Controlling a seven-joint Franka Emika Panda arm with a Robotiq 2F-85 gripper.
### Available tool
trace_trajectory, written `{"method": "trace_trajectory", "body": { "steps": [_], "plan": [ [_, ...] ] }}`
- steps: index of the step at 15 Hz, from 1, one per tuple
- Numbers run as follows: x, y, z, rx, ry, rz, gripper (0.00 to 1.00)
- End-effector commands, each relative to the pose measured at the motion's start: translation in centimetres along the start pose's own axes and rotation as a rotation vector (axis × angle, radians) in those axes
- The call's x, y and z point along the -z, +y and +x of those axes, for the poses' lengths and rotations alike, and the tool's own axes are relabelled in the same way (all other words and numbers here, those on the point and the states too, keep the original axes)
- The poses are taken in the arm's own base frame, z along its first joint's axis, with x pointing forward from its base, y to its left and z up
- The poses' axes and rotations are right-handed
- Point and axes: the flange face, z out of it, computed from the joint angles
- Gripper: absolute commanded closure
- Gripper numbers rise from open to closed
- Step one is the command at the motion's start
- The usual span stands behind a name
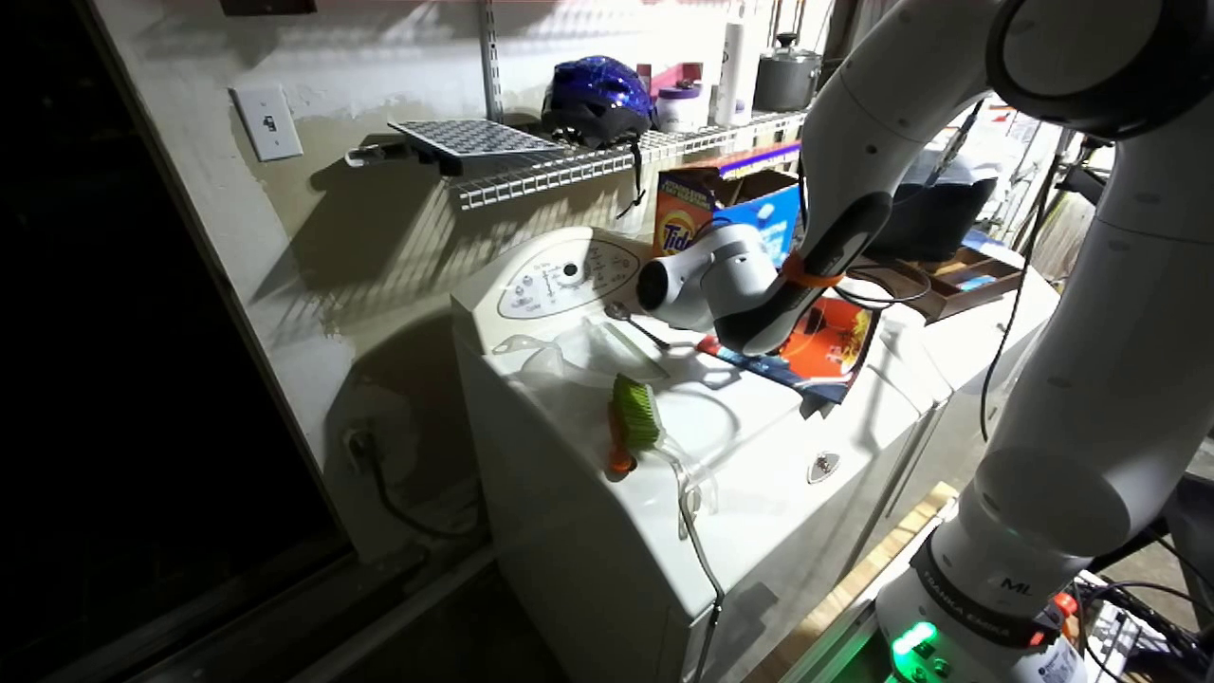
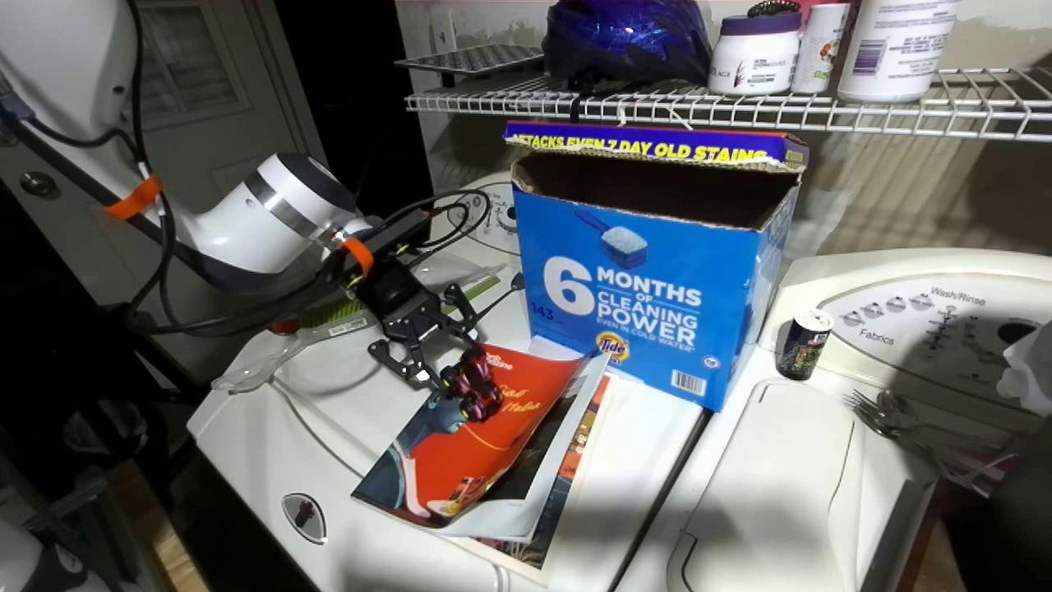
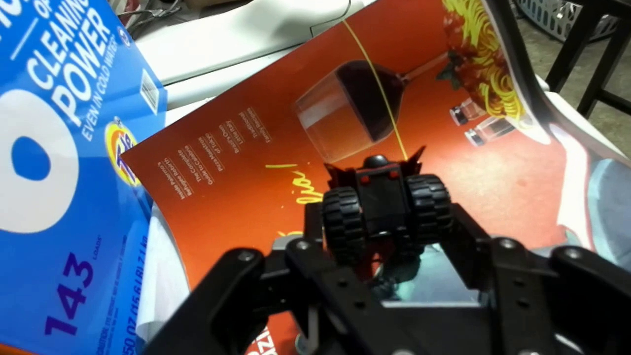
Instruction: Put the toy car upright
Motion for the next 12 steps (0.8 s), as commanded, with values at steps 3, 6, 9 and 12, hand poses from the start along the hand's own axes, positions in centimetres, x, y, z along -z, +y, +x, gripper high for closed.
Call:
{"method": "trace_trajectory", "body": {
  "steps": [3,6,9,12],
  "plan": [
    [1.6,0.4,0.8,-0.063,0.082,0.019,0.63],
    [2.2,0.7,0.8,-0.105,0.133,0.063,0.63],
    [2.7,1.3,0.6,-0.16,0.183,0.116,0.63],
    [3.1,1.7,0.6,-0.192,0.213,0.148,0.63]
  ]
}}
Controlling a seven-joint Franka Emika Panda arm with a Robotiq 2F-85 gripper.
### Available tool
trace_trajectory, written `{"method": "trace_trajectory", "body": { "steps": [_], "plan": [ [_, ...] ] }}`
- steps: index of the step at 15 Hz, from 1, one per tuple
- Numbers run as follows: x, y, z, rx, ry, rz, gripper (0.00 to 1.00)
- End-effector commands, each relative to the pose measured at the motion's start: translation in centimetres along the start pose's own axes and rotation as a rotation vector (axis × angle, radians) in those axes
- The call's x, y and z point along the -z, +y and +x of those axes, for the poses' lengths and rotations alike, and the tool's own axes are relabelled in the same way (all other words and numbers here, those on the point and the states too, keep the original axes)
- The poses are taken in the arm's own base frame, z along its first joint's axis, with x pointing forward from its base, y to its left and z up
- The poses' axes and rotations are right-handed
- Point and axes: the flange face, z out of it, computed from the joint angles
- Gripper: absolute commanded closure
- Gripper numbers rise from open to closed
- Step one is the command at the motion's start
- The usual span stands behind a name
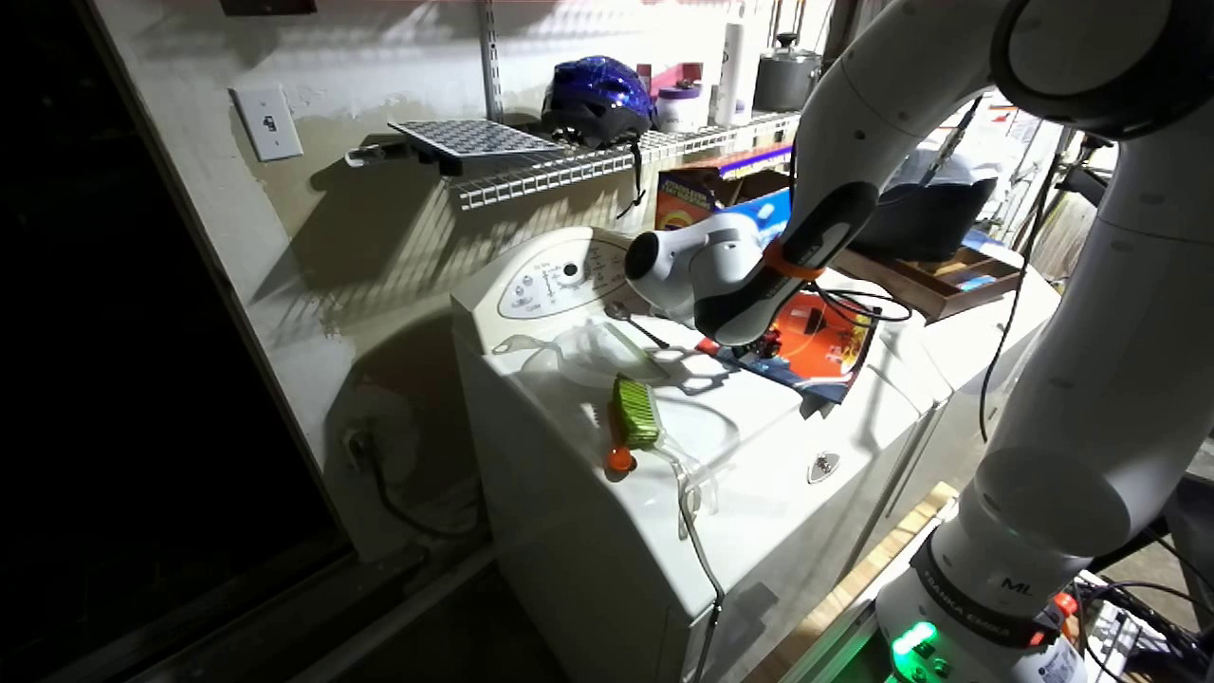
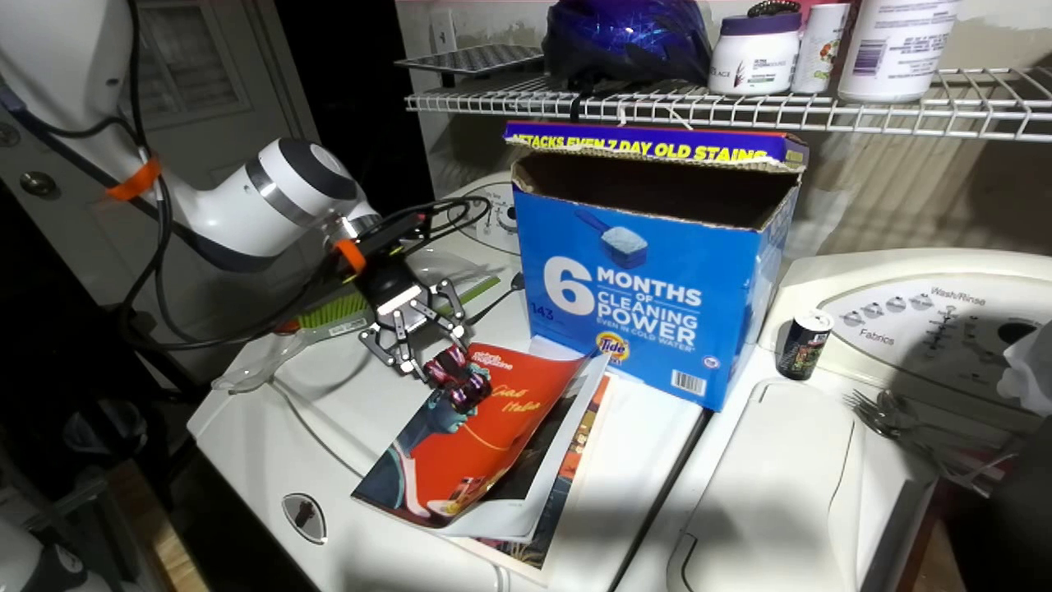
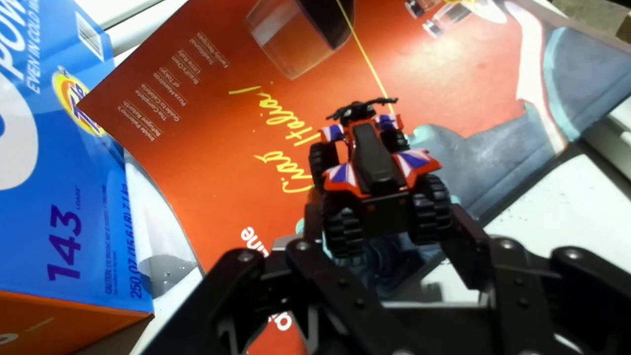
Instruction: Put the toy car upright
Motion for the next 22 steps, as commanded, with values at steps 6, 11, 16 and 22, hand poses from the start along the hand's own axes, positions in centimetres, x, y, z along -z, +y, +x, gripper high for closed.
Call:
{"method": "trace_trajectory", "body": {
  "steps": [6,11,16,22],
  "plan": [
    [1.9,0.0,0.9,-0.075,0.115,0.088,0.63],
    [4.4,-0.5,1.5,-0.088,0.188,0.133,0.63],
    [5.6,-0.6,1.8,-0.131,0.208,0.198,0.63],
    [5.4,-0.4,2.2,-0.202,0.246,0.255,0.49]
  ]
}}
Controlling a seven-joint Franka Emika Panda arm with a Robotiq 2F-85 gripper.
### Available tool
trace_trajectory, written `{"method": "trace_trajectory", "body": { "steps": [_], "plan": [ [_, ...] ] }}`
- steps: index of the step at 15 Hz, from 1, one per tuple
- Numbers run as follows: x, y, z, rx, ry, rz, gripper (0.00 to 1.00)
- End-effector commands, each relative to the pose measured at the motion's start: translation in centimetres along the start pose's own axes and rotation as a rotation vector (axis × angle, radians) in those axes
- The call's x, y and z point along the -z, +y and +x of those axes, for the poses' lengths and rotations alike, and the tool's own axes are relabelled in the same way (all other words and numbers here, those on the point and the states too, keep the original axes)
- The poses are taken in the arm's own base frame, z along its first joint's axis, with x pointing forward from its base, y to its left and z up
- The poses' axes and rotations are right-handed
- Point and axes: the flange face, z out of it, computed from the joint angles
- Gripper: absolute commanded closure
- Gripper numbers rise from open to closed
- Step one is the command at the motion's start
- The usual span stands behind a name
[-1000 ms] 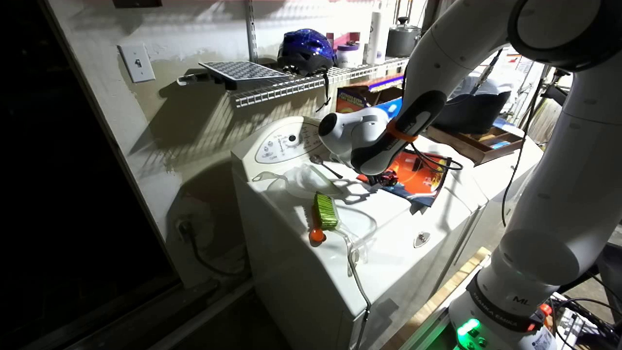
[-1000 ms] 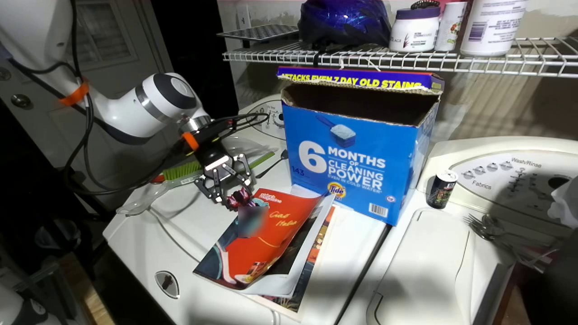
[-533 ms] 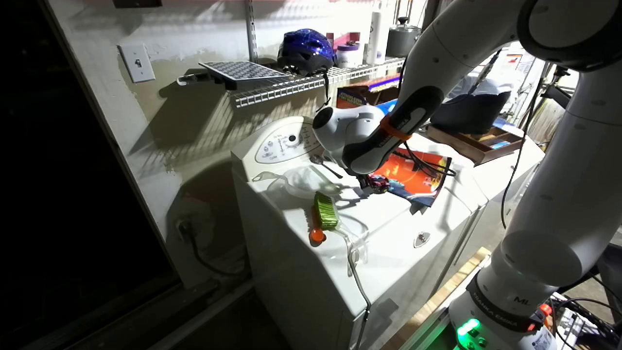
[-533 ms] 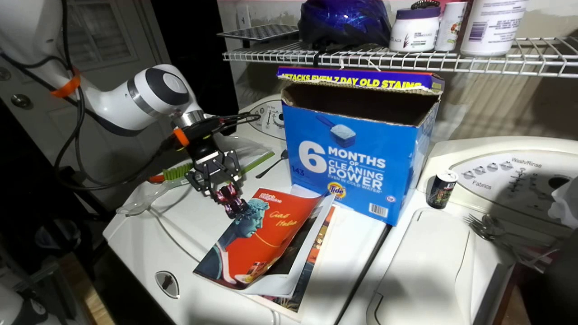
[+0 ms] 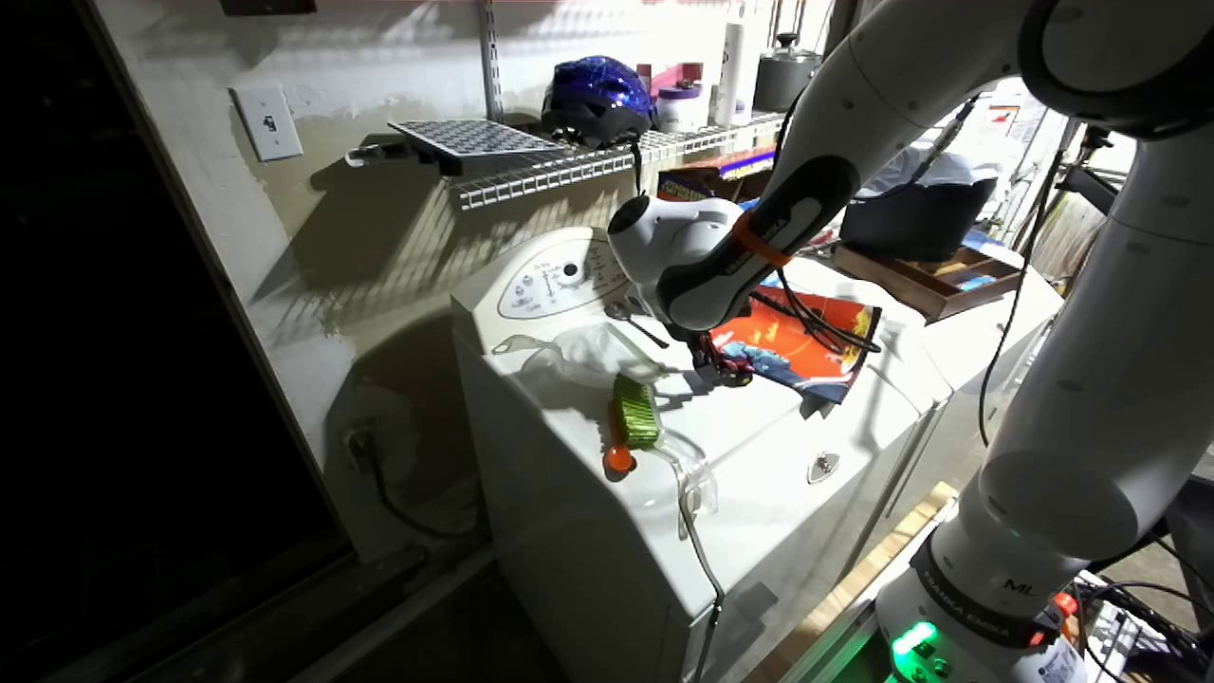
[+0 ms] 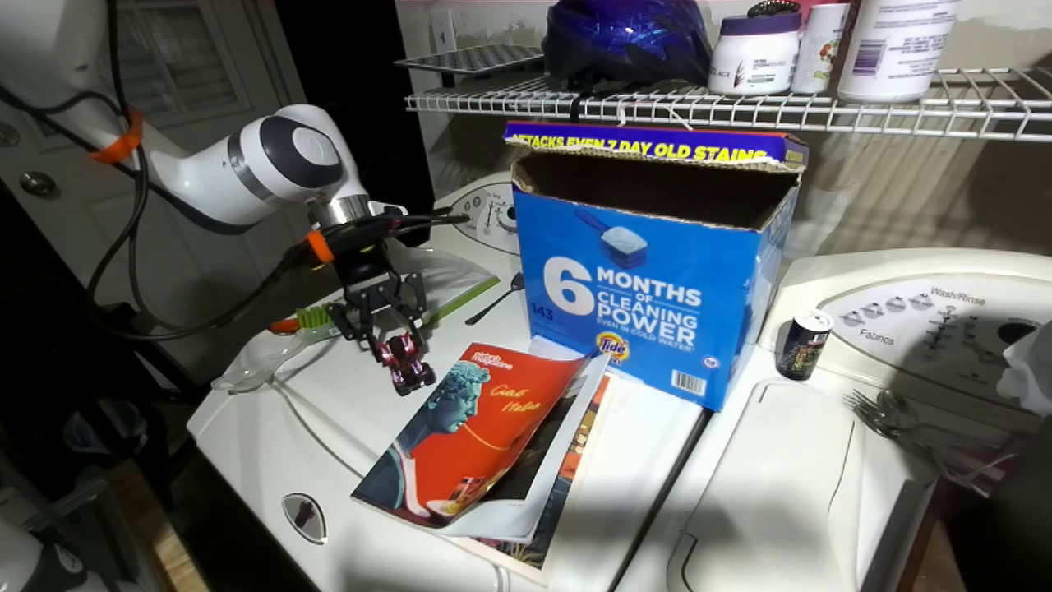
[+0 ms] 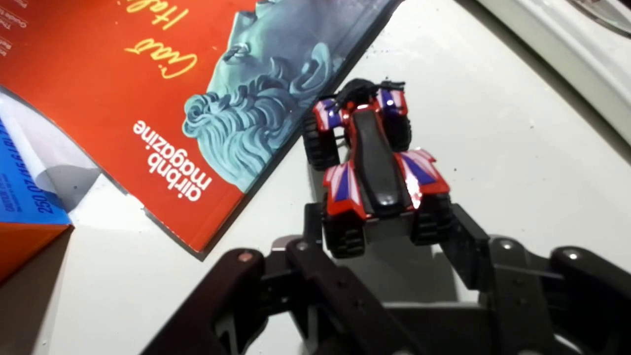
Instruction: Put the toy car upright
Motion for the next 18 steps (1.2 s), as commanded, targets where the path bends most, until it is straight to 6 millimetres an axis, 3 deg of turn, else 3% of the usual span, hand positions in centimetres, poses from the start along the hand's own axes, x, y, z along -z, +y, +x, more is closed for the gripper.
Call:
{"method": "trace_trajectory", "body": {
  "steps": [1,2,4,7,9,14,18],
  "plan": [
    [0.4,0.1,0.4,-0.038,0.039,0.028,0.33],
    [0.5,0.1,0.4,-0.045,0.048,0.031,0.12],
    [0.6,0.3,0.3,-0.06,0.067,0.044,0.02],
    [1.0,0.3,-0.2,-0.082,0.094,0.057,0.0],
    [2.4,0.8,-1.7,-0.104,0.153,0.06,0.0],
    [6.7,2.0,-7.6,-0.189,0.347,0.092,0.0],
    [8.4,2.5,-11.5,-0.194,0.478,0.129,0.0]
  ]
}}
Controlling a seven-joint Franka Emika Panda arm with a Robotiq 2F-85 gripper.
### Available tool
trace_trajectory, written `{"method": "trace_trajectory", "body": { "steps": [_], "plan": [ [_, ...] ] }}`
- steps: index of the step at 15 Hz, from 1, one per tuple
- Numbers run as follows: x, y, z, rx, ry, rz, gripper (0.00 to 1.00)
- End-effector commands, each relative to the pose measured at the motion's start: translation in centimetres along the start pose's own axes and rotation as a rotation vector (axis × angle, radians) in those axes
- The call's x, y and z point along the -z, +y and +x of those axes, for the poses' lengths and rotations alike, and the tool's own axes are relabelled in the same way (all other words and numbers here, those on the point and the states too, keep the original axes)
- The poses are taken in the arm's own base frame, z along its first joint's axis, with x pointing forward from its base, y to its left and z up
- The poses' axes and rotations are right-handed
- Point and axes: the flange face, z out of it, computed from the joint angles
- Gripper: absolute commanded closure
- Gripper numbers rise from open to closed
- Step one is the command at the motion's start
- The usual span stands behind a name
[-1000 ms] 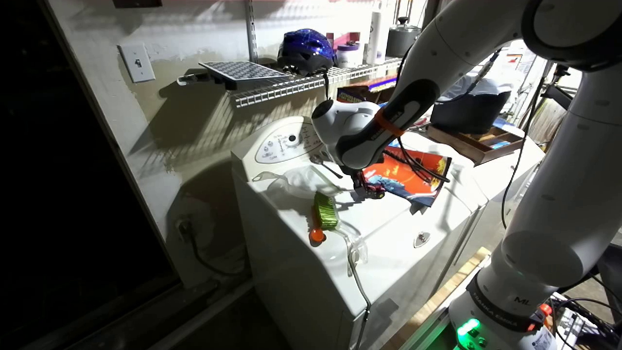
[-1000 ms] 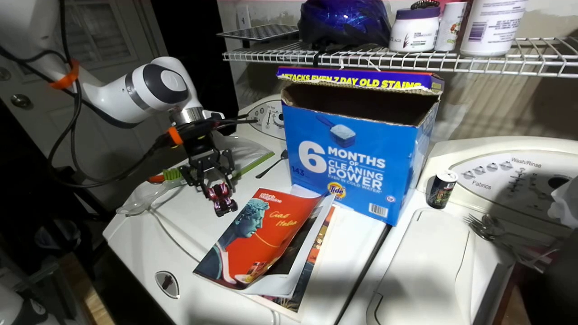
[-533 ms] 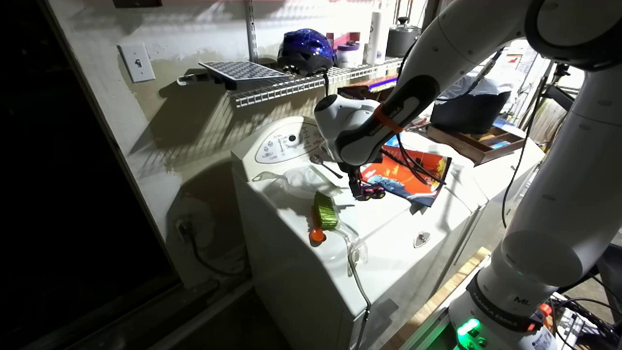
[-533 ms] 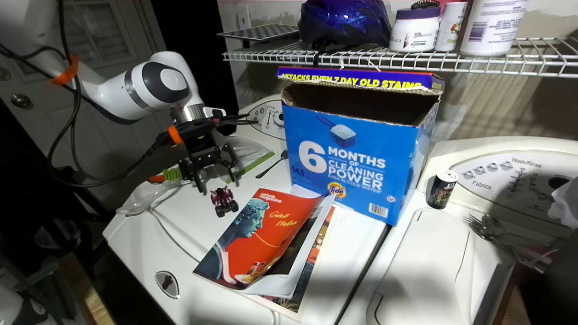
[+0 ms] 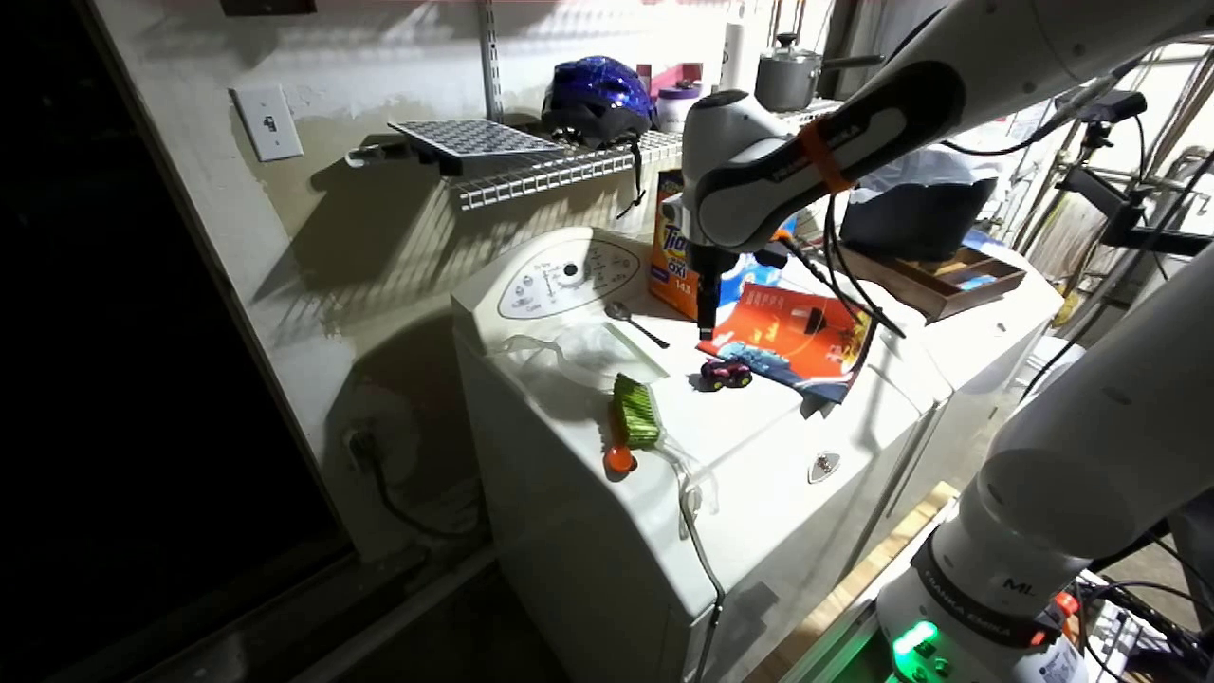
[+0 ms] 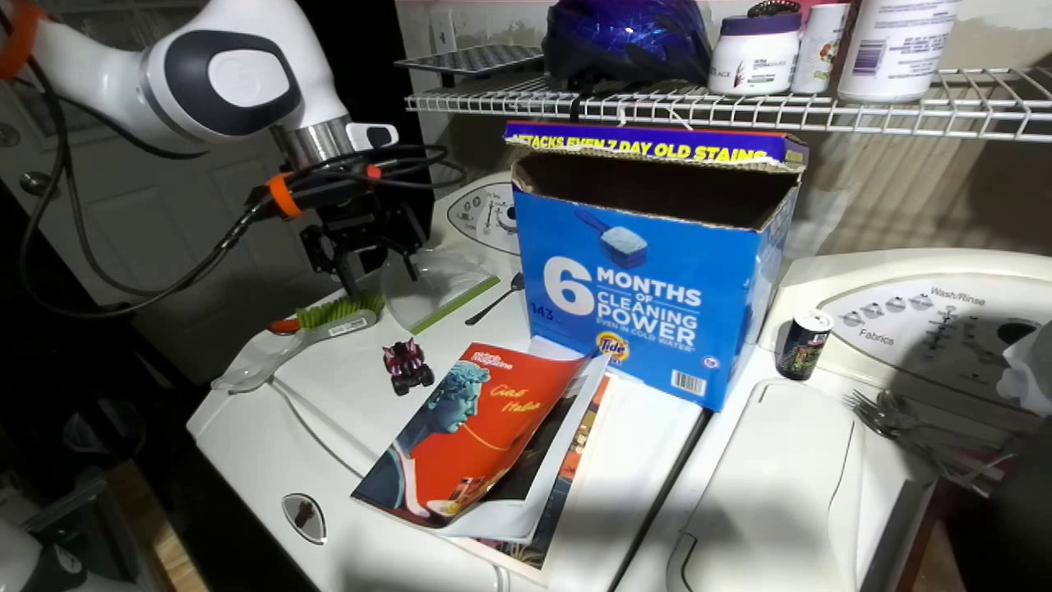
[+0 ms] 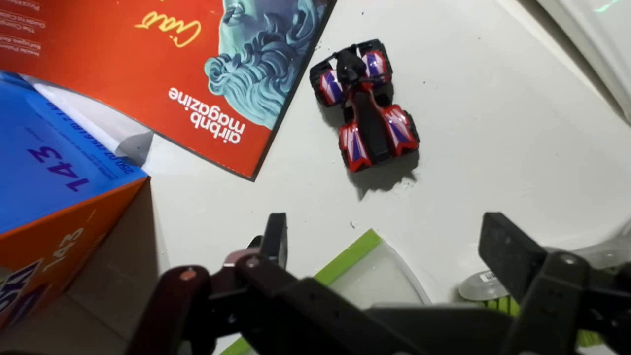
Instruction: Put the toy car upright
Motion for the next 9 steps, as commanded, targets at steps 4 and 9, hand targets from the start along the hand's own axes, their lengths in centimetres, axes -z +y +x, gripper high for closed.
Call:
{"method": "trace_trajectory", "body": {
  "steps": [4,9],
  "plan": [
    [2.9,-0.1,-5.0,0.017,0.131,0.051,0.0],
    [2.6,0.2,-5.0,0.017,0.106,0.038,0.0]
  ]
}}
